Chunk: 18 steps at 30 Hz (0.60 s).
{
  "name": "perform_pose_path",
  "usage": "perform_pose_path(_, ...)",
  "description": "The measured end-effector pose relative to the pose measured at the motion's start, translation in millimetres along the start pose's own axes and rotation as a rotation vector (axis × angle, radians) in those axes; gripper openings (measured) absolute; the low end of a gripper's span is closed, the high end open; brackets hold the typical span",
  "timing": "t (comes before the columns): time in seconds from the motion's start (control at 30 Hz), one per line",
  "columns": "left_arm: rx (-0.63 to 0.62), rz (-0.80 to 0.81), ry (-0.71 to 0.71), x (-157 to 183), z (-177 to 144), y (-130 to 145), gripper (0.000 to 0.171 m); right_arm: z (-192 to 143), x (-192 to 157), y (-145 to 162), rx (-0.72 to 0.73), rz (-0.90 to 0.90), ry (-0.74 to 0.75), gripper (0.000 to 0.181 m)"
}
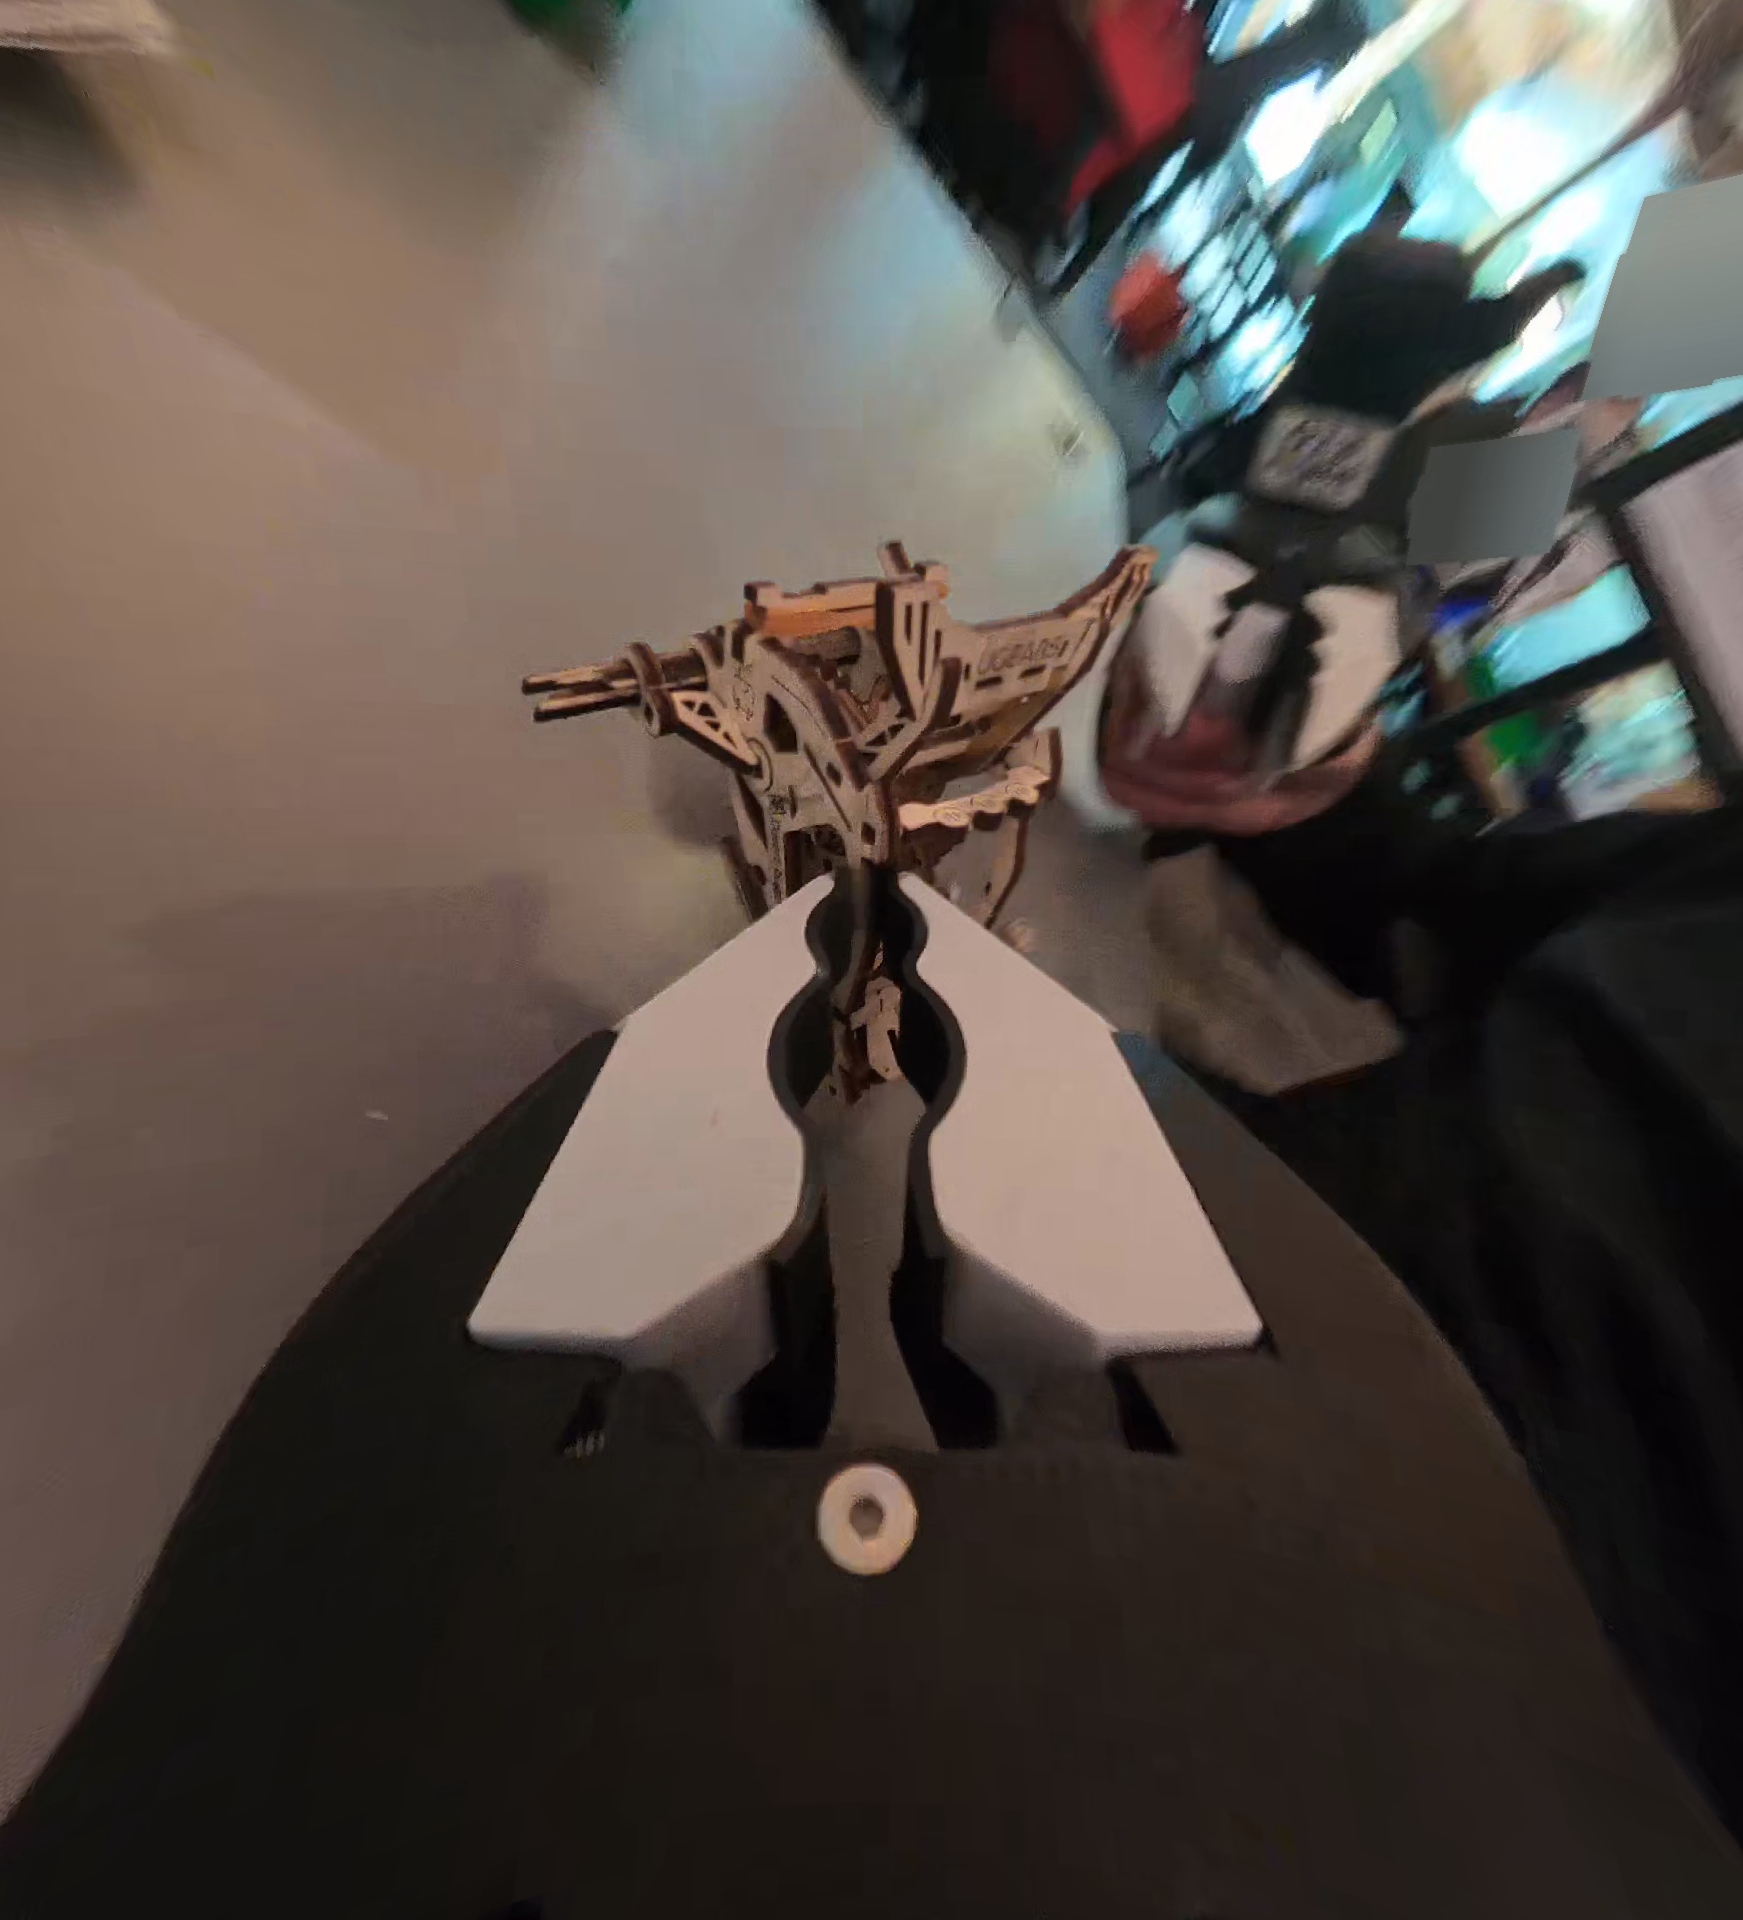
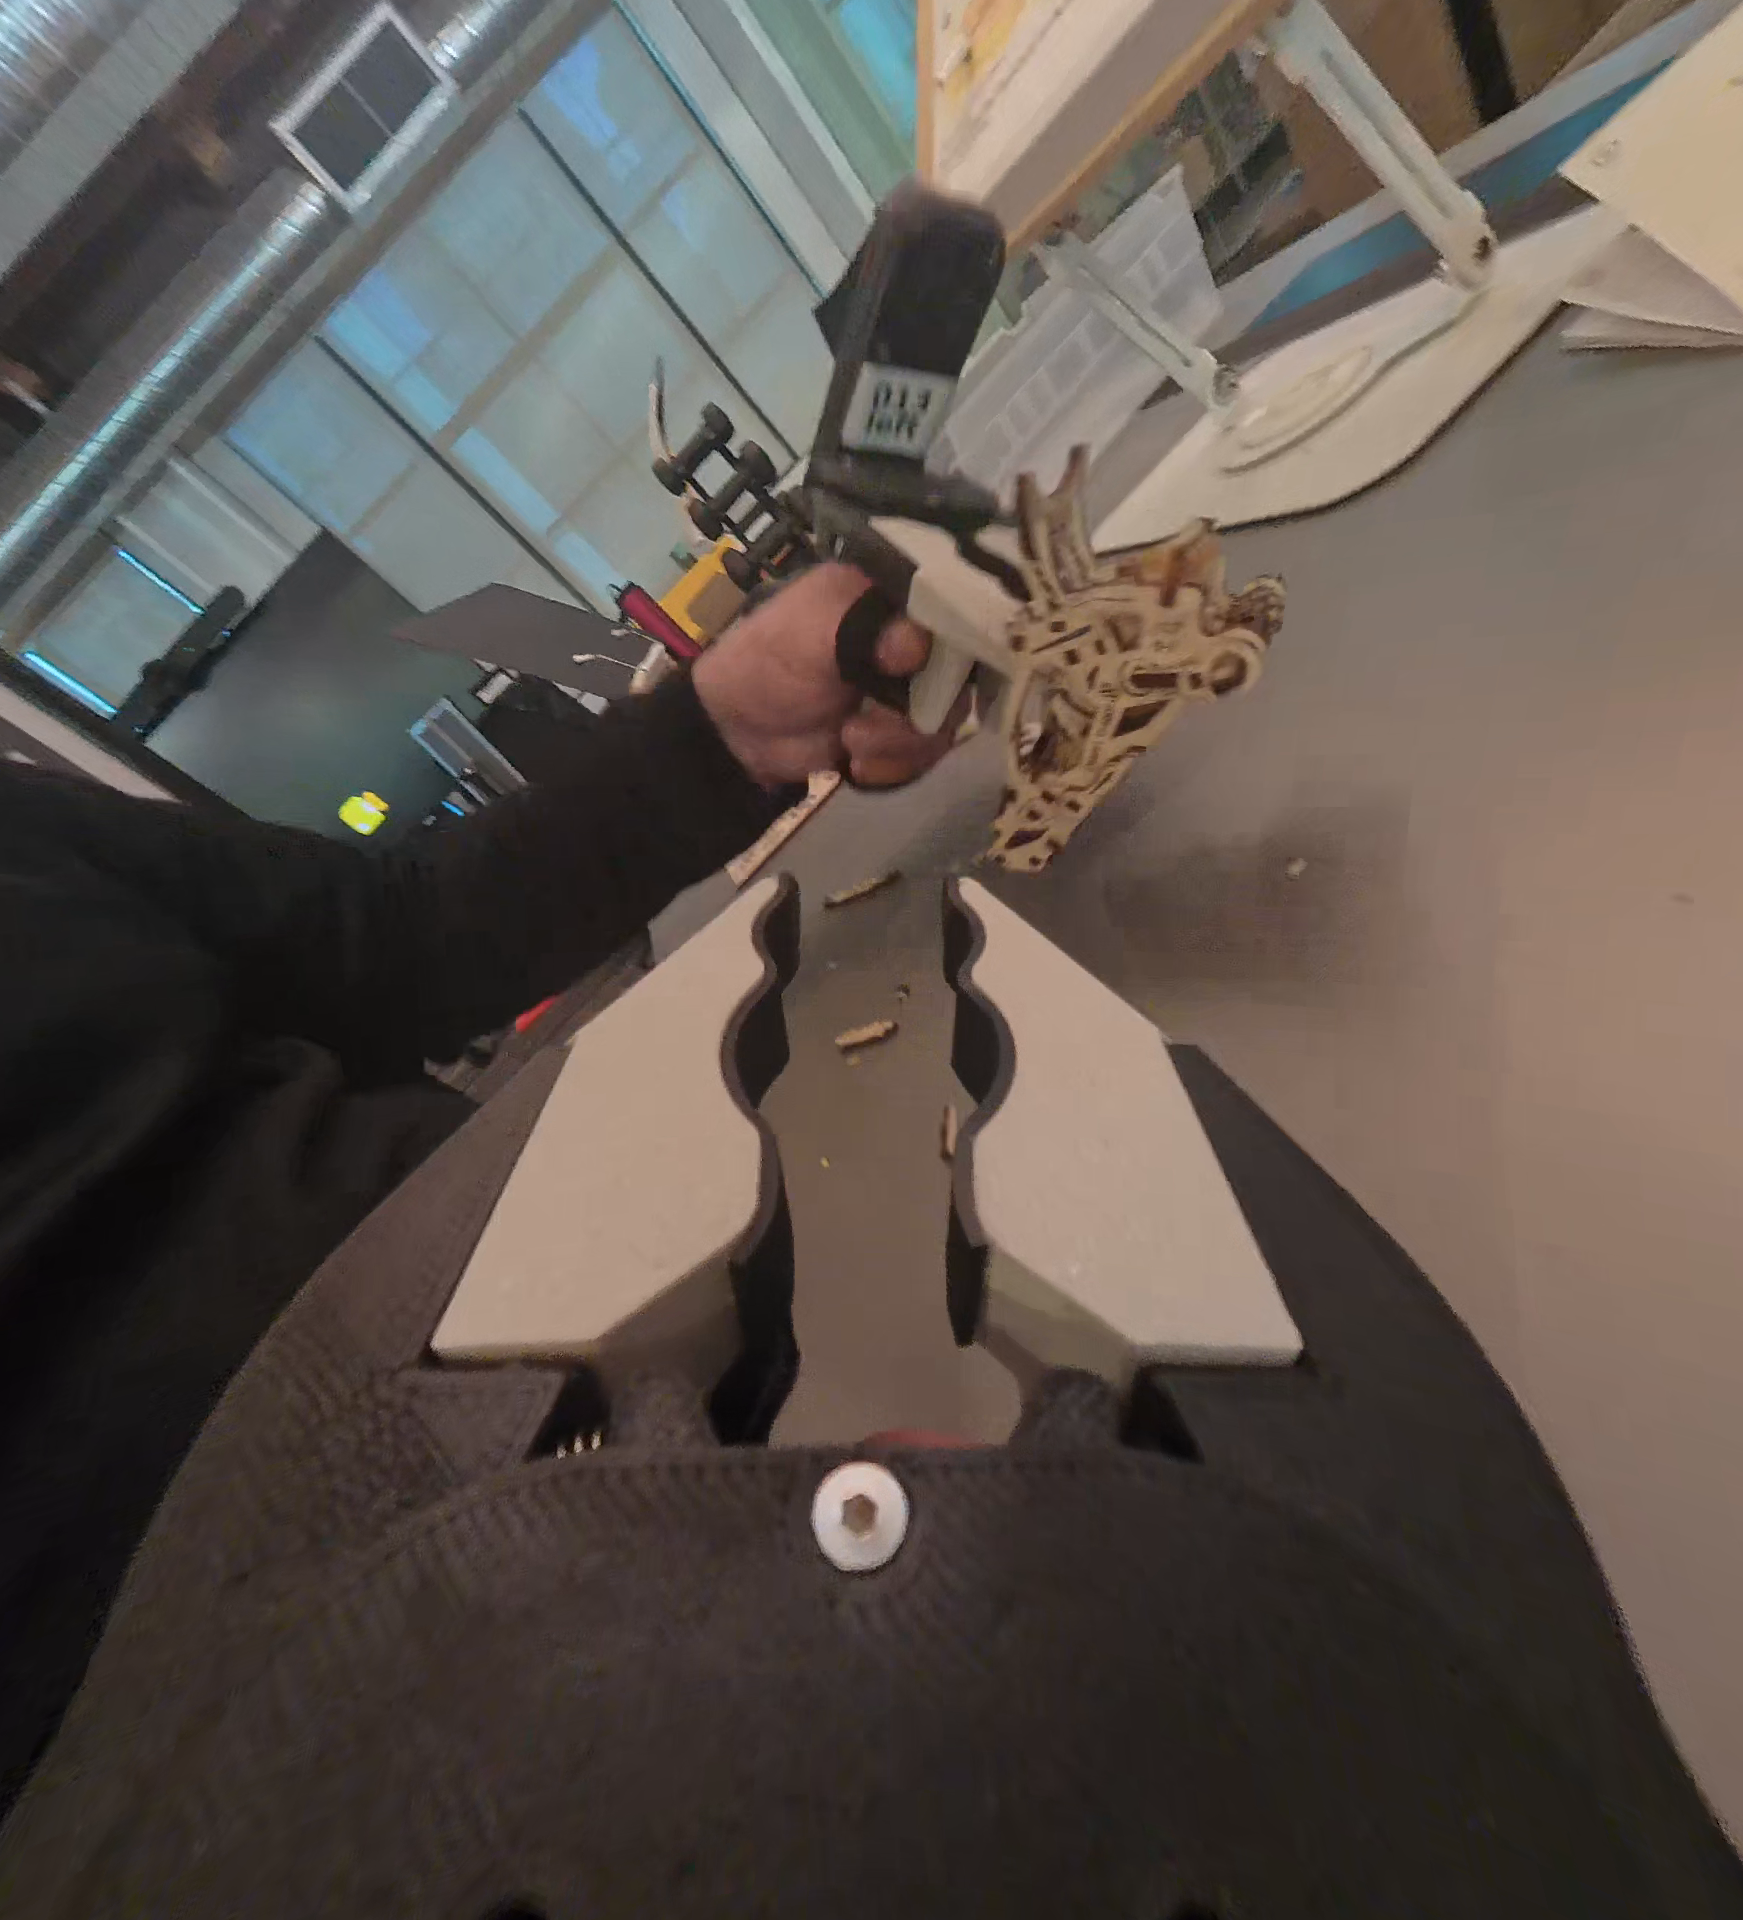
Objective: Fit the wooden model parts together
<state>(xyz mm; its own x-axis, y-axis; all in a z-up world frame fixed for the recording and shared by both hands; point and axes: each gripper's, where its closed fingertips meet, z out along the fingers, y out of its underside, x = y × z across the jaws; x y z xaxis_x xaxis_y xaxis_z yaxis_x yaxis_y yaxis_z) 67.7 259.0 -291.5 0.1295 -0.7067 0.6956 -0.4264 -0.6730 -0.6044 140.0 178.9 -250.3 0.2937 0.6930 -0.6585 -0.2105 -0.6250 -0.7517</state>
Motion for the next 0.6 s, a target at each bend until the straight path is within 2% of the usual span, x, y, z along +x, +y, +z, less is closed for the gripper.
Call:
perform_pose_path(0.13, -0.294, 0.075, -0.088, -38, 12, -1, 0.002, -12, 5, 11, -0.022, -0.010, 0.052, 0.026)
perform_pose_path(0.2, -0.355, 0.067, -0.049, -42, 18, -9, 0.003, -16, 4, 14, -0.025, -0.010, 0.062, 0.026)
perform_pose_path(0.23, -0.368, 0.073, -0.081, -49, 19, -15, 0.003, -18, 3, 14, -0.025, -0.016, 0.071, 0.027)
perform_pose_path(0.27, -0.386, 0.087, -0.113, -54, 18, -19, 0.016, -21, 3, 14, -0.025, -0.024, 0.083, 0.028)
perform_pose_path(0.3, -0.391, 0.091, -0.121, -54, 16, -22, 0.027, -23, 3, 13, -0.024, -0.032, 0.096, 0.028)
perform_pose_path(0.43, -0.278, 0.172, -0.177, -38, -8, -30, 0.034, -33, 7, 10, -0.038, -0.084, 0.160, 0.029)
perform_pose_path(0.53, -0.168, 0.193, -0.264, -28, -13, -20, 0.056, -35, 12, 8, -0.072, -0.133, 0.210, 0.030)
perform_pose_path(0.6, -0.173, 0.207, -0.364, -32, -3, -5, 0.081, -30, 12, 8, -0.089, -0.143, 0.213, 0.030)
